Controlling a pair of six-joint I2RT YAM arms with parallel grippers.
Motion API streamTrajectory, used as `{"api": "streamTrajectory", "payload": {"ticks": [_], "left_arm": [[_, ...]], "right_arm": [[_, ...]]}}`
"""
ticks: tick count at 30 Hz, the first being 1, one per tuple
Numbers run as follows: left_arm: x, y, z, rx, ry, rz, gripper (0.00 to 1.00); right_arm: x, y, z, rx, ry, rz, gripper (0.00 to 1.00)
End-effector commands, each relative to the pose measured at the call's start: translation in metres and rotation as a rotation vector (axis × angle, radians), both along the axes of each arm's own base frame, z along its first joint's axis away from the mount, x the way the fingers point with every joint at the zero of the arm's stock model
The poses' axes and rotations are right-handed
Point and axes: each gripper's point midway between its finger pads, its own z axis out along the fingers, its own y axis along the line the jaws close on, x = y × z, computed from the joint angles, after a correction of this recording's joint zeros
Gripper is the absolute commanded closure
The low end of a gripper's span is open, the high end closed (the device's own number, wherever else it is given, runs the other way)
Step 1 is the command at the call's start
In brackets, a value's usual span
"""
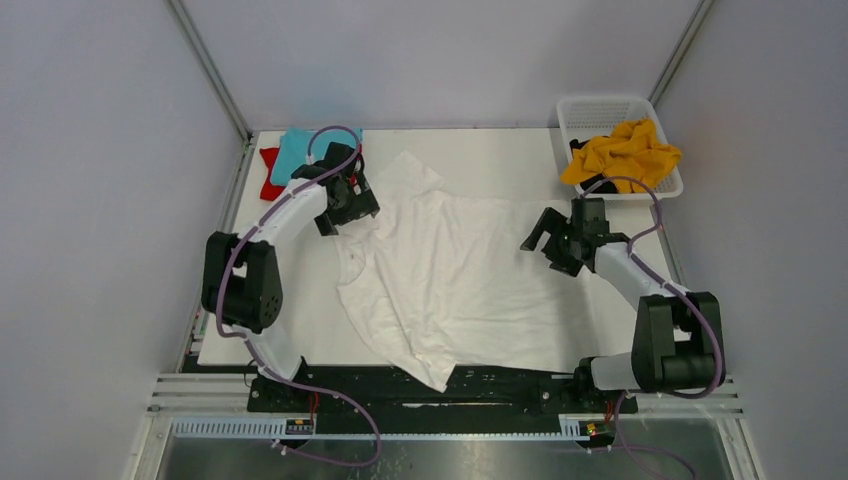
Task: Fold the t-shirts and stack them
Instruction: Flatten out the tshirt
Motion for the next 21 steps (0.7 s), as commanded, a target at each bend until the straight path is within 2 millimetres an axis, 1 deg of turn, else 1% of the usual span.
{"api": "streamTrajectory", "payload": {"ticks": [1, 4, 6, 7, 8, 9, 11, 12, 13, 15, 16, 19, 21], "left_arm": [[-0.012, -0.014, 0.031, -0.013, -0.08, -0.027, 0.01], [-0.021, -0.052, 0.026, -0.05, -0.067, -0.124, 0.01], [-0.022, -0.069, 0.015, -0.067, -0.041, -0.143, 0.01], [-0.021, -0.078, 0.009, -0.081, -0.026, -0.154, 0.01], [-0.018, -0.085, -0.002, -0.09, -0.005, -0.159, 0.01], [-0.016, -0.093, -0.008, -0.1, 0.008, -0.171, 0.01], [-0.01, -0.106, -0.022, -0.116, 0.043, -0.187, 0.01], [-0.004, -0.112, -0.026, -0.118, 0.049, -0.192, 0.01], [-0.002, -0.114, -0.035, -0.113, 0.07, -0.19, 0.01], [0.007, -0.118, -0.044, -0.104, 0.086, -0.187, 0.01], [0.011, -0.118, -0.049, -0.094, 0.086, -0.182, 0.01], [0.028, -0.122, -0.057, -0.09, 0.103, -0.173, 0.01], [0.039, -0.126, -0.061, -0.11, 0.117, -0.176, 0.01]], "right_arm": [[0.006, -0.012, 0.024, -0.057, -0.072, -0.03, 0.02], [0.001, -0.015, 0.014, -0.062, -0.047, -0.068, 0.01], [0.001, -0.007, 0.01, -0.032, -0.032, -0.049, 0.02], [0.001, -0.003, 0.007, -0.027, -0.022, -0.037, 0.02], [0.004, -0.001, 0.004, -0.028, -0.013, -0.03, 0.02], [0.005, 0.003, -0.002, -0.029, 0.009, -0.017, 0.02], [0.015, 0.007, -0.004, -0.024, 0.021, -0.003, 0.02], [0.019, 0.009, -0.006, -0.022, 0.031, 0.001, 0.02], [0.023, 0.007, -0.01, -0.035, 0.047, -0.002, 0.02], [0.031, 0.001, -0.015, -0.073, 0.069, -0.018, 0.02], [0.037, 0.002, -0.016, -0.077, 0.078, -0.014, 0.02], [0.051, 0.007, -0.016, -0.063, 0.1, 0.007, 0.02], [0.061, 0.005, -0.015, -0.082, 0.104, -0.001, 0.02]]}}
